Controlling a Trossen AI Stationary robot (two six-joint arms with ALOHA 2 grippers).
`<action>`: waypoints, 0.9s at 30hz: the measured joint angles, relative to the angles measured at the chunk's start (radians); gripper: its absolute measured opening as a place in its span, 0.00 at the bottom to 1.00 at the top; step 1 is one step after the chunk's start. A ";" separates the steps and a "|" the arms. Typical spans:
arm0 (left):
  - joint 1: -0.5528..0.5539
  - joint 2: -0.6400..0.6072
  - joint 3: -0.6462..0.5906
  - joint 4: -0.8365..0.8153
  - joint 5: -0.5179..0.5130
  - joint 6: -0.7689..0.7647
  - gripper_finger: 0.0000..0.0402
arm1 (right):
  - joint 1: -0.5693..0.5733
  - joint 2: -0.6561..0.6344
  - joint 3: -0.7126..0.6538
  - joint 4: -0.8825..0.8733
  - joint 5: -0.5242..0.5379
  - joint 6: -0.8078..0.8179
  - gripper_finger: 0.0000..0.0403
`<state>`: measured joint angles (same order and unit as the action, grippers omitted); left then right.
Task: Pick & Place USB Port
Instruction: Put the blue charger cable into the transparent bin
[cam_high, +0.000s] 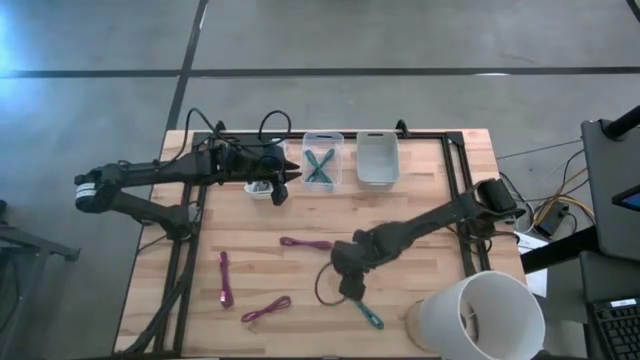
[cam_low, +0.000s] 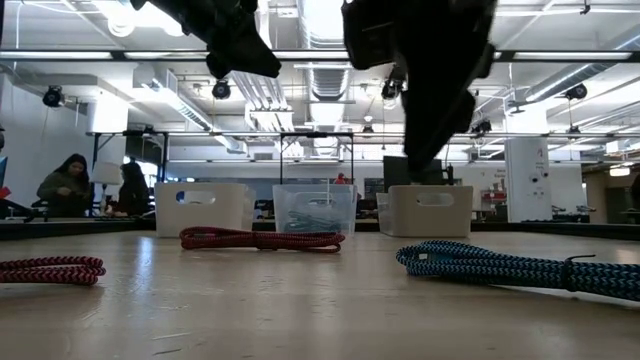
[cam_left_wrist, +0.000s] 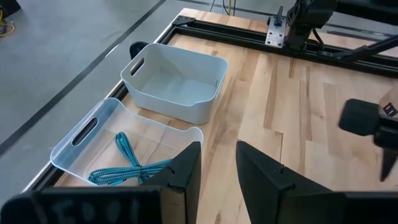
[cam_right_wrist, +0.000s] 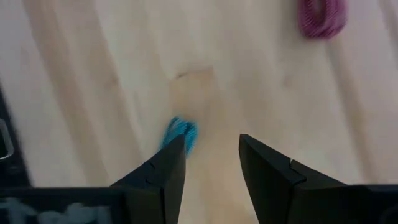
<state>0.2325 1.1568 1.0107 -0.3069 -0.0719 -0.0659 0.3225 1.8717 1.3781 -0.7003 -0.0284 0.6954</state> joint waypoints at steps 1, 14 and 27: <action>0.000 0.000 0.000 0.000 0.000 -0.007 0.26 | 0.013 0.000 0.000 0.000 0.000 0.024 0.36; 0.000 0.000 -0.002 -0.002 0.000 -0.021 0.26 | 0.111 0.002 -0.088 0.093 0.031 0.197 0.36; 0.001 0.000 -0.002 -0.033 0.000 -0.016 0.26 | 0.117 0.002 -0.265 0.388 0.030 0.231 0.35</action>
<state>0.2335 1.1568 1.0092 -0.3398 -0.0718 -0.0822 0.4393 1.8740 1.1136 -0.3123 0.0016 0.9265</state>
